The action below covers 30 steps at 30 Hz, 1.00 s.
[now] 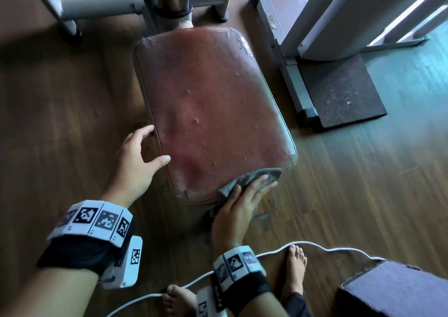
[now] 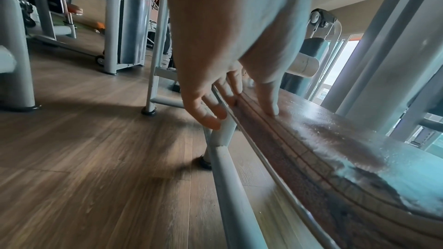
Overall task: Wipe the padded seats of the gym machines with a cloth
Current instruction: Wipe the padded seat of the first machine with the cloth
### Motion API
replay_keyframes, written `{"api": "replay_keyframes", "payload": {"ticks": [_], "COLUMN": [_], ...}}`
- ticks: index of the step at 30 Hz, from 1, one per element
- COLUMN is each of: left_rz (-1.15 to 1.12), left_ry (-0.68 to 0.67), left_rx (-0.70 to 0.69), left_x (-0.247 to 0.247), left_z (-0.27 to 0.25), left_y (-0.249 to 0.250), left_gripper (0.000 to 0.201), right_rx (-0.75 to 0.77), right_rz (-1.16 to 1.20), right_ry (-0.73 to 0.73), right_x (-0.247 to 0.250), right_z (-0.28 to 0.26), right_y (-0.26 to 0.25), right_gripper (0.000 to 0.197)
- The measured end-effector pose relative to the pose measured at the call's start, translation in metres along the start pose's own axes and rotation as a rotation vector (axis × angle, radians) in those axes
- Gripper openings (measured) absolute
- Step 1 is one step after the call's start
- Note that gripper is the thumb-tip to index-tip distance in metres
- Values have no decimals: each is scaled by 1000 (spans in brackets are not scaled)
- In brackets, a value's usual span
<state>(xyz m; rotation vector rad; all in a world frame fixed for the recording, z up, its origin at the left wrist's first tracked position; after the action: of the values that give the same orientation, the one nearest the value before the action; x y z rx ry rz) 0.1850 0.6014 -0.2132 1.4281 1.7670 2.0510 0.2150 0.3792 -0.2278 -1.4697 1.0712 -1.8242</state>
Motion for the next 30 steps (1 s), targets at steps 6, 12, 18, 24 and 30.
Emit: {"api": "replay_keyframes", "payload": {"ticks": [6,12,18,24,30], "left_rz": [12,48,83,188,64], "left_ry": [25,52,48,86,121], "left_rx": [-10,1,3,46,105], "left_x": [-4,-7,-9,-10,-9], "left_z": [-5,-10,-9,-16,-56], "left_y": [-1,4,2,8,8], "left_gripper": [70,69,67,65,38], "right_rx": [1,1,230,527,1032], "right_rz": [-55,-13,-323,-682,-611], "right_ry": [43,-9,-241,-611,-1009], "right_x": [6,2,26,-3,-23], "right_z": [40,11,109,154,74], "right_y": [16,2,25,-14,-44], "right_gripper": [59,60,59,62,63]}}
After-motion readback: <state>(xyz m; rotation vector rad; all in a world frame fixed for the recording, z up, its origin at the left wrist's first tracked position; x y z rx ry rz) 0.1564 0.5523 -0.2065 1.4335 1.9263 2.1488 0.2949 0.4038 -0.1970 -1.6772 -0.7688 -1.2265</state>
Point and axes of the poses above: each hand's wrist, its own z-axis towards the middle knuckle, its own x-axis out of the back of the hand, y = z × x, the point moved 3 cm from there along z, towards the middle knuckle, and after that the axes turned 11 degrees about y, right-handed, at the moved point
